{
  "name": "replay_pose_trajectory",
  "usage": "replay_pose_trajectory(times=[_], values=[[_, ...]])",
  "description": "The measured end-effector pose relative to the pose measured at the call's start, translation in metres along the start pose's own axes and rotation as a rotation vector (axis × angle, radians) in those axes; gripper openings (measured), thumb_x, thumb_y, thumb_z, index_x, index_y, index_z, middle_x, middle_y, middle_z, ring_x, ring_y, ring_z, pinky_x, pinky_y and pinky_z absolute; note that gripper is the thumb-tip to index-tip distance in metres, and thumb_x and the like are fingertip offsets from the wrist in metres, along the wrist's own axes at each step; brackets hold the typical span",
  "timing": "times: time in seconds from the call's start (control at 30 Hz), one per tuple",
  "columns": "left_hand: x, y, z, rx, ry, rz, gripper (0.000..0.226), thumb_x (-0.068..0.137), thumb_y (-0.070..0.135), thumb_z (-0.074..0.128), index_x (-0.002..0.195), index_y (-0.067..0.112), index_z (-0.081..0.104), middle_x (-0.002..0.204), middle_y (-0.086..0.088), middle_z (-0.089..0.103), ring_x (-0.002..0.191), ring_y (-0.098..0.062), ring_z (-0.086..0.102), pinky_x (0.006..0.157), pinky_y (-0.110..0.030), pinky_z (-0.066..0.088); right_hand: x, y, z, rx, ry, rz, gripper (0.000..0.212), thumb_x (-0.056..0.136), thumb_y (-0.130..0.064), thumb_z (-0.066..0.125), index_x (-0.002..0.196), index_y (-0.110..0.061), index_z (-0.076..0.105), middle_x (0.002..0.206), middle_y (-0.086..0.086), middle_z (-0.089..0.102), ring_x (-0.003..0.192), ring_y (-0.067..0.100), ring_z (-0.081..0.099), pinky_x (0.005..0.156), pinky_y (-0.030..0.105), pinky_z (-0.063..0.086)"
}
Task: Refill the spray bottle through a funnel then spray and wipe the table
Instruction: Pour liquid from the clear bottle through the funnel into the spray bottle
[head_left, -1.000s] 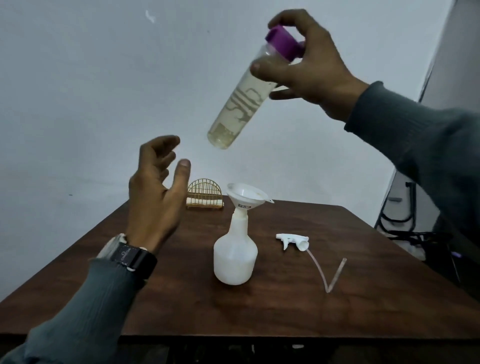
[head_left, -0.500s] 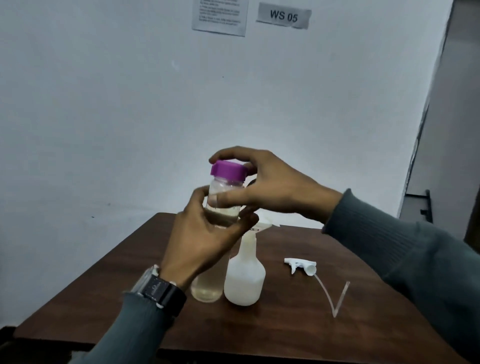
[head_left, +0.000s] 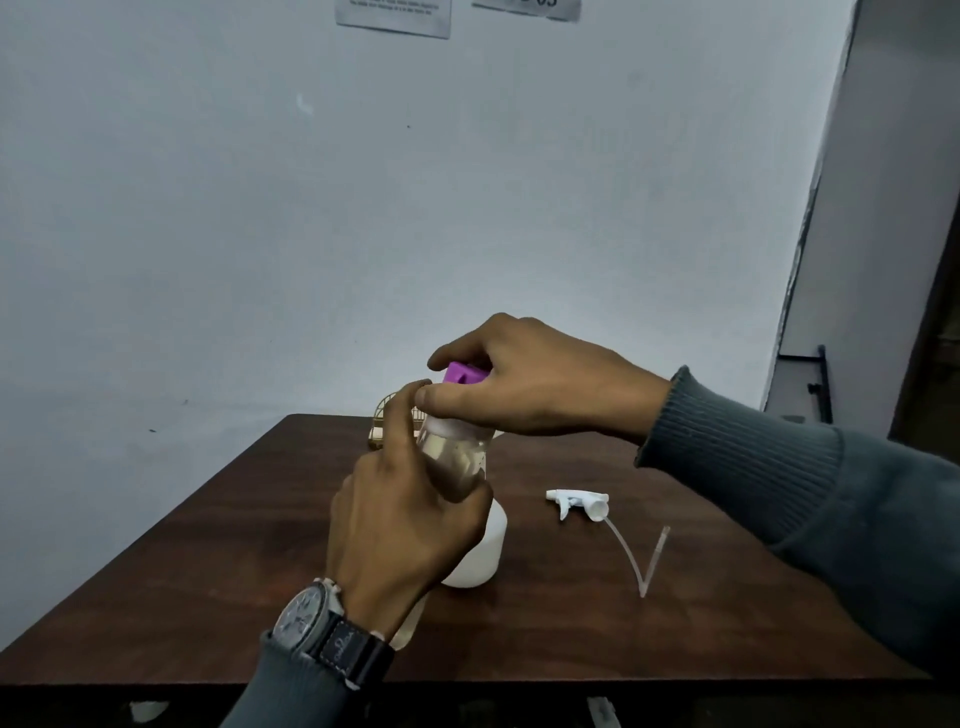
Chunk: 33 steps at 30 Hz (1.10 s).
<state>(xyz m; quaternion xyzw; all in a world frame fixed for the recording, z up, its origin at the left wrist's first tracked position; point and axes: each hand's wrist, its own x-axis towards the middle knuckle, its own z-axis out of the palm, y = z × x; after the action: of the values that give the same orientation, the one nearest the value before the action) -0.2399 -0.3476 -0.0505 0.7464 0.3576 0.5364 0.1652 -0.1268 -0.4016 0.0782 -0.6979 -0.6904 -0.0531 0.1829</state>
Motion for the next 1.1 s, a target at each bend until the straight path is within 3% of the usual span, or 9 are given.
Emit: replay_pose_trajectory(times=[0.1,0.23,0.33,0.43,0.73,0.83,0.9,1.0,1.1], values=[[0.001,-0.001,0.002,-0.024,-0.009,0.001,0.077,0.069,0.038,0.073,0.136,0.04,0.035,0.075,0.01,0.067,0.071,-0.022,0.069,0.063,-0.036,0.054,-0.001,-0.001,0.002,0.065,-0.017,0.016,0.055,0.093,-0.058,0.062,0.141,-0.032,0.062,0.143,-0.013,0.062,0.126,0.01,0.058,0.103,0.034,0.05],[-0.001,-0.001,0.005,-0.041,0.003,-0.028,0.082,0.07,0.033,0.076,0.139,0.04,0.033,0.077,0.009,0.068,0.074,-0.024,0.069,0.063,-0.033,0.049,-0.001,-0.004,0.005,0.072,-0.035,0.034,0.05,0.095,-0.052,0.06,0.137,-0.024,0.065,0.142,-0.007,0.064,0.129,0.015,0.058,0.107,0.039,0.049],[-0.005,0.003,0.007,-0.028,0.056,-0.072,0.087,0.072,0.036,0.074,0.144,0.041,0.025,0.082,0.002,0.071,0.083,-0.032,0.07,0.071,-0.04,0.054,-0.002,-0.009,0.015,0.041,0.036,0.003,0.044,0.098,-0.055,0.05,0.1,-0.016,0.072,0.103,0.001,0.074,0.099,0.022,0.066,0.081,0.038,0.055],[-0.006,0.007,0.005,-0.022,0.114,-0.076,0.095,0.074,0.036,0.075,0.15,0.037,0.017,0.085,0.0,0.072,0.084,-0.035,0.071,0.074,-0.043,0.054,-0.001,-0.015,0.021,-0.05,0.18,-0.002,0.056,0.097,-0.06,0.041,0.062,-0.017,0.046,0.065,0.0,0.053,0.063,0.02,0.051,0.054,0.032,0.033],[0.001,-0.001,-0.007,-0.161,-0.015,0.001,0.104,0.069,0.031,0.079,0.153,0.039,0.018,0.075,0.007,0.069,0.072,-0.015,0.07,0.07,-0.042,0.058,0.003,-0.006,0.02,-0.071,0.285,-0.17,0.042,0.098,-0.032,0.044,0.062,-0.011,0.038,0.055,0.004,0.041,0.056,0.023,0.037,0.053,0.037,0.028],[0.0,-0.006,-0.007,-0.365,-0.149,-0.051,0.102,0.069,0.025,0.082,0.149,0.047,0.023,0.091,0.005,0.072,0.08,-0.012,0.073,0.078,-0.044,0.061,0.0,0.003,0.018,-0.017,0.236,-0.27,0.041,0.102,-0.036,0.042,0.07,-0.013,0.051,0.061,0.001,0.052,0.06,0.02,0.047,0.058,0.041,0.041],[0.001,-0.006,-0.007,-0.395,-0.144,-0.054,0.101,0.069,0.025,0.084,0.147,0.048,0.024,0.088,0.006,0.073,0.077,-0.013,0.074,0.077,-0.047,0.061,-0.003,0.005,0.011,0.013,0.109,-0.279,0.037,0.106,-0.043,0.037,0.097,-0.023,0.066,0.085,-0.006,0.067,0.081,0.013,0.06,0.076,0.038,0.051],[0.007,-0.006,-0.005,-0.412,-0.148,-0.064,0.098,0.075,0.022,0.085,0.146,0.046,0.022,0.09,0.015,0.073,0.072,-0.014,0.075,0.076,-0.049,0.061,-0.002,0.012,-0.008,0.062,-0.113,-0.245,0.038,0.109,-0.047,0.039,0.143,-0.04,0.052,0.129,-0.01,0.06,0.115,0.004,0.057,0.098,0.022,0.044],[0.01,-0.005,-0.006,-0.408,-0.148,-0.068,0.097,0.077,0.025,0.085,0.145,0.047,0.02,0.088,0.013,0.075,0.073,-0.012,0.075,0.078,-0.048,0.062,0.0,0.018,-0.03,0.109,-0.202,-0.265,0.044,0.107,-0.036,0.051,0.15,-0.044,0.045,0.133,-0.014,0.057,0.108,0.001,0.064,0.089,0.02,0.053]])
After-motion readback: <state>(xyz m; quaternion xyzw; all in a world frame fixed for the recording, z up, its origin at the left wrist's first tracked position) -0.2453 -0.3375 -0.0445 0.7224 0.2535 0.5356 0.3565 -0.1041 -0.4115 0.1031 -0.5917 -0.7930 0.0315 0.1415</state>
